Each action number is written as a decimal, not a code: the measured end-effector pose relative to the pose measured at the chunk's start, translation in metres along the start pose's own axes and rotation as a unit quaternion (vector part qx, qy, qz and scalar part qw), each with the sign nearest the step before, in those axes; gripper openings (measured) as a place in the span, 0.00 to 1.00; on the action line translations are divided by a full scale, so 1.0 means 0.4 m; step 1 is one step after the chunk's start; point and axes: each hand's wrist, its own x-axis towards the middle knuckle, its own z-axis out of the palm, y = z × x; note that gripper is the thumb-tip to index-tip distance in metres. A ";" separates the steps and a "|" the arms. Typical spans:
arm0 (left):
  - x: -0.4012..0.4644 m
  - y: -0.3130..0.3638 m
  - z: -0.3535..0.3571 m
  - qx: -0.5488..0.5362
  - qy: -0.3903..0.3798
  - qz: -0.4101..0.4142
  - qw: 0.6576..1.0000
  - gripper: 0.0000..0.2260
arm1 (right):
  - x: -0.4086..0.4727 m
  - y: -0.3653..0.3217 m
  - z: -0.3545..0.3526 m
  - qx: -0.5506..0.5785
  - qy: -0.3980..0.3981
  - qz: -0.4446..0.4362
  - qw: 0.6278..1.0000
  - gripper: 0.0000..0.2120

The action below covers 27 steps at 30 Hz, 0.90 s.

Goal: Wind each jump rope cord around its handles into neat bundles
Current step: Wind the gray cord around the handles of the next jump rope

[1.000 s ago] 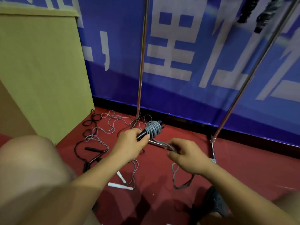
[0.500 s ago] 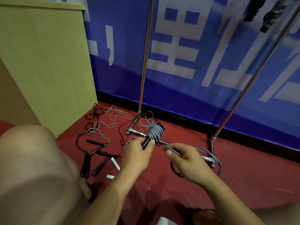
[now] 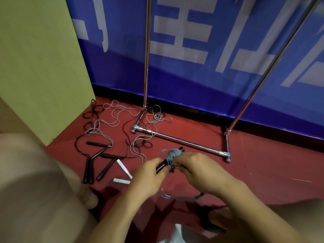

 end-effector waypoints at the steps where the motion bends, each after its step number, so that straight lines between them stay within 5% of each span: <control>1: 0.000 0.004 -0.003 0.006 -0.009 0.009 1.000 0.07 | 0.003 0.005 -0.005 -0.005 0.011 -0.003 1.000 0.07; 12: -0.003 0.028 -0.009 0.023 -0.095 0.077 0.992 0.09 | 0.078 0.013 -0.163 -0.202 -0.043 0.020 0.978 0.15; 18: 0.009 0.028 -0.010 -0.003 -0.097 0.080 0.992 0.08 | 0.091 0.054 -0.154 -0.030 -0.016 0.069 0.997 0.15; 27: 0.022 0.026 0.015 -0.065 -0.129 0.063 0.988 0.08 | 0.127 0.080 -0.145 -0.047 -0.012 0.050 0.998 0.23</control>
